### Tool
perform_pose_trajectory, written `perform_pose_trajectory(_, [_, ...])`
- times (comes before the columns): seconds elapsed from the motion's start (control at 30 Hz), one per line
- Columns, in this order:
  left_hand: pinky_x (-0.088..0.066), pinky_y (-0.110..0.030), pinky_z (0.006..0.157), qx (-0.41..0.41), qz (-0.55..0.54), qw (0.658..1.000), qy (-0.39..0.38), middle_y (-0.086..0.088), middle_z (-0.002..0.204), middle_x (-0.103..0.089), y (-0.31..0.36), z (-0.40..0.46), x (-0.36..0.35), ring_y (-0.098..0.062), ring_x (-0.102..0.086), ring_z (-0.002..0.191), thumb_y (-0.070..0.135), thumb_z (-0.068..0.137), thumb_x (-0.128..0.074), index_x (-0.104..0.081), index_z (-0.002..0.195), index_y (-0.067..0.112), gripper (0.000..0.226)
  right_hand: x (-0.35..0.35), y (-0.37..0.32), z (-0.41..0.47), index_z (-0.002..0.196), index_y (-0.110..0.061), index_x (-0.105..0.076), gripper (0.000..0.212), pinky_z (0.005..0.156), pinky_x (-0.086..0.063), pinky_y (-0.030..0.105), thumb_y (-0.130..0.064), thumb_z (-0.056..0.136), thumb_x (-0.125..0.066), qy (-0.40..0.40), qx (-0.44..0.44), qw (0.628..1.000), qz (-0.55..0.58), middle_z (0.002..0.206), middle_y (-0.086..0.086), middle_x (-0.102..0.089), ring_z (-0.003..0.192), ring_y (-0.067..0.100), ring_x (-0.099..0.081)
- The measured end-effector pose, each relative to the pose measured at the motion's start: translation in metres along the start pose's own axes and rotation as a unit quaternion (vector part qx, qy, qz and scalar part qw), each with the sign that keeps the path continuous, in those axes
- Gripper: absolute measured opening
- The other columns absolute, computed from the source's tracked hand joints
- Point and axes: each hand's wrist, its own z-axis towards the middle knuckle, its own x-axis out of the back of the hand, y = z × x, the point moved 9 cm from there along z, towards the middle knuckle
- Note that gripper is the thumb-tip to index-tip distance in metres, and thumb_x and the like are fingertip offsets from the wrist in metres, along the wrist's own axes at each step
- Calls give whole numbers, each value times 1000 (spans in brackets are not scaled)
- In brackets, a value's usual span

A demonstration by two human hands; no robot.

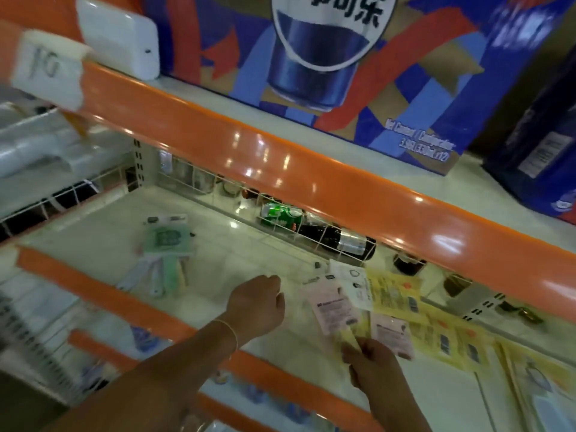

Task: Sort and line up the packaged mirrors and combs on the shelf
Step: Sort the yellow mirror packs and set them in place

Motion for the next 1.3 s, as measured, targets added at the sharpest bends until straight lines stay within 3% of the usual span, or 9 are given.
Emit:
perform_pose_trajectory(0.2, [-49,-33,68,67,-26,993,94,-8,90,-62,-86,-25,41,-29,-62,82,30,85,-45,-61,101,13,28,-102,-36,16,57,-15,-62,24,59,-35,32,-17,81,-65,-26,18,999,-37,44,-7,-51,48,19,-44])
perform_pose_trajectory(0.33, [-52,-34,74,152,-23,982,105,-8,95,-61,-137,-37,64,-27,-62,87,25,88,-44,-57,100,13,21,-164,-67,18,65,-10,-61,17,56,-33,33,-19,80,-61,-63,36,997,-36,56,5,-50,53,20,-42])
perform_pose_trajectory(0.47, [-45,-33,73,212,-42,970,114,-8,92,-60,-179,-48,75,-28,-60,89,18,86,-46,-46,83,15,5,-205,-89,24,66,-11,-61,16,56,-29,32,-14,81,-58,-74,37,996,-29,61,9,-46,56,18,-38])
perform_pose_trajectory(0.63, [-38,-31,64,235,-49,965,107,-11,93,-59,-206,-53,81,-30,-59,85,24,90,-44,-52,92,13,14,-243,-112,34,65,-6,-64,21,48,-30,29,-8,84,-56,-88,13,996,32,64,15,-55,47,19,-40])
perform_pose_trajectory(0.93, [-38,-30,60,229,-76,964,111,-11,90,-64,-209,-44,92,-31,-62,82,24,91,-44,-47,82,17,12,-291,-140,38,79,-7,-68,17,52,-39,29,-13,85,-53,-140,52,989,-14,72,11,-64,56,18,-50])
perform_pose_trajectory(1.0, [-43,-30,62,232,-82,962,117,-9,92,-65,-210,-41,93,-31,-63,84,24,90,-46,-52,88,13,13,-296,-146,38,83,-12,-69,17,58,-44,27,-16,88,-53,-158,76,983,-54,78,4,-66,65,15,-57])
perform_pose_trajectory(1.1, [-47,-32,69,235,-65,961,130,-8,99,-64,-210,-35,93,-28,-63,88,28,88,-46,-57,100,13,23,-294,-150,39,110,-20,-67,23,80,-53,27,-23,91,-54,-188,120,973,-67,105,-5,-67,93,10,-64])
perform_pose_trajectory(1.17, [-44,-31,69,246,-18,959,139,-8,102,-62,-206,-30,97,-27,-62,92,30,89,-45,-55,106,14,25,-280,-148,42,120,-22,-63,28,88,-53,30,-23,94,-53,-172,134,973,-70,114,-7,-64,101,10,-61])
perform_pose_trajectory(1.3, [-48,-33,74,234,58,961,135,-8,106,-61,-184,-13,101,-27,-63,95,33,89,-46,-52,112,14,30,-232,-137,48,112,-24,-66,22,81,-56,33,-18,94,-56,-116,154,980,-50,108,-7,-65,97,9,-62])
